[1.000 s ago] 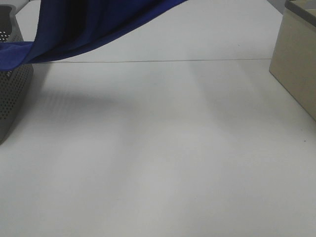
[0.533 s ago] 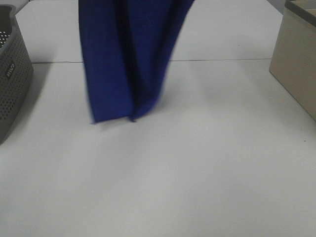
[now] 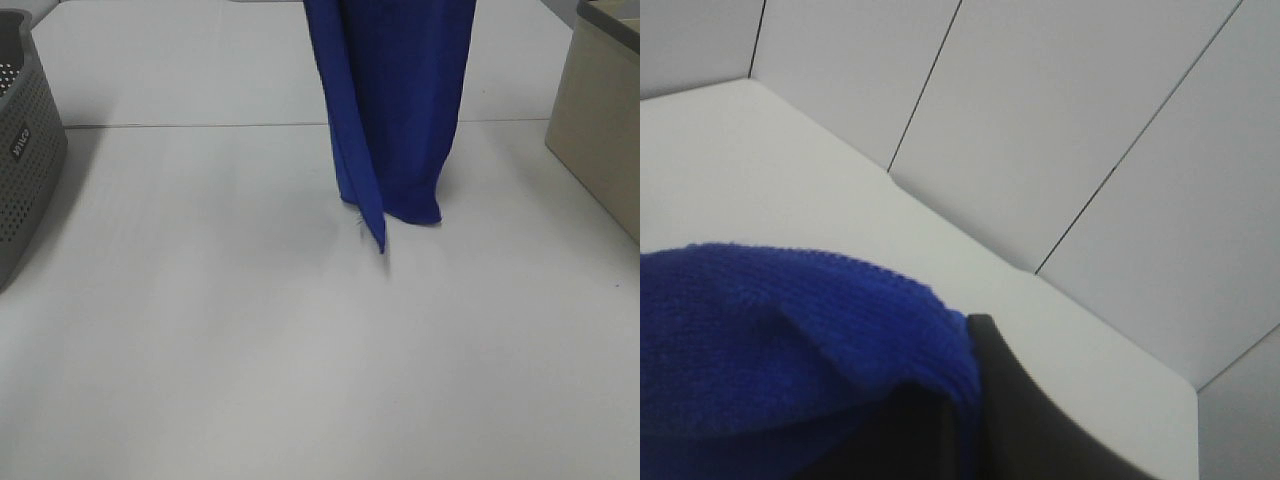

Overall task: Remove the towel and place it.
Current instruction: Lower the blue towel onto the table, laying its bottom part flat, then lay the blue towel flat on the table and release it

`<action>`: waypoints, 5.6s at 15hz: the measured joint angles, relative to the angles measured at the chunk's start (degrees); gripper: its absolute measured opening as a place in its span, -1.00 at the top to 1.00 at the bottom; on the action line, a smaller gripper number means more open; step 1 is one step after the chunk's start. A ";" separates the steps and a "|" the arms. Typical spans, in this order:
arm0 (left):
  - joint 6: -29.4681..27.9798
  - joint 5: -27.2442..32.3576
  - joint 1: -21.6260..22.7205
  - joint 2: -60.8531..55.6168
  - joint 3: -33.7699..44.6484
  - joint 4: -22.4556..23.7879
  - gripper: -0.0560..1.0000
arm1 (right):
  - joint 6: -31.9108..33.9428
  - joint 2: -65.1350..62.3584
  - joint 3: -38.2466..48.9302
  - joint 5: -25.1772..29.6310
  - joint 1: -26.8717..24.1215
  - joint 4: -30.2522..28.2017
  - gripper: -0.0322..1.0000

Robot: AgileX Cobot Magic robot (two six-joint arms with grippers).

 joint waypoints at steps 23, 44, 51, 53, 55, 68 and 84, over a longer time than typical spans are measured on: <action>7.62 -11.80 12.66 32.20 -35.29 -5.16 0.89 | 0.57 17.93 0.00 -44.81 -1.26 2.64 0.90; -6.47 0.63 14.78 36.55 -43.77 -7.62 0.89 | 2.29 24.69 -12.83 -20.11 -3.38 5.04 0.90; 2.75 57.98 8.54 28.48 -43.83 -27.67 0.89 | 3.27 17.36 -13.18 12.03 -3.27 8.71 0.90; 10.49 75.86 8.59 26.30 -43.83 -38.45 0.89 | 3.55 15.87 -13.29 25.15 -3.27 11.46 0.90; 10.37 78.55 8.59 26.07 -43.89 -39.13 0.89 | 3.55 15.76 -13.29 29.74 -3.27 13.52 0.90; 1.32 79.13 8.59 -5.67 -10.83 -40.79 0.89 | 3.78 -1.89 5.27 30.65 -1.72 27.79 0.90; 2.81 78.38 8.54 -34.61 44.46 -62.85 0.89 | 7.85 -27.73 58.96 29.97 -0.40 30.94 0.90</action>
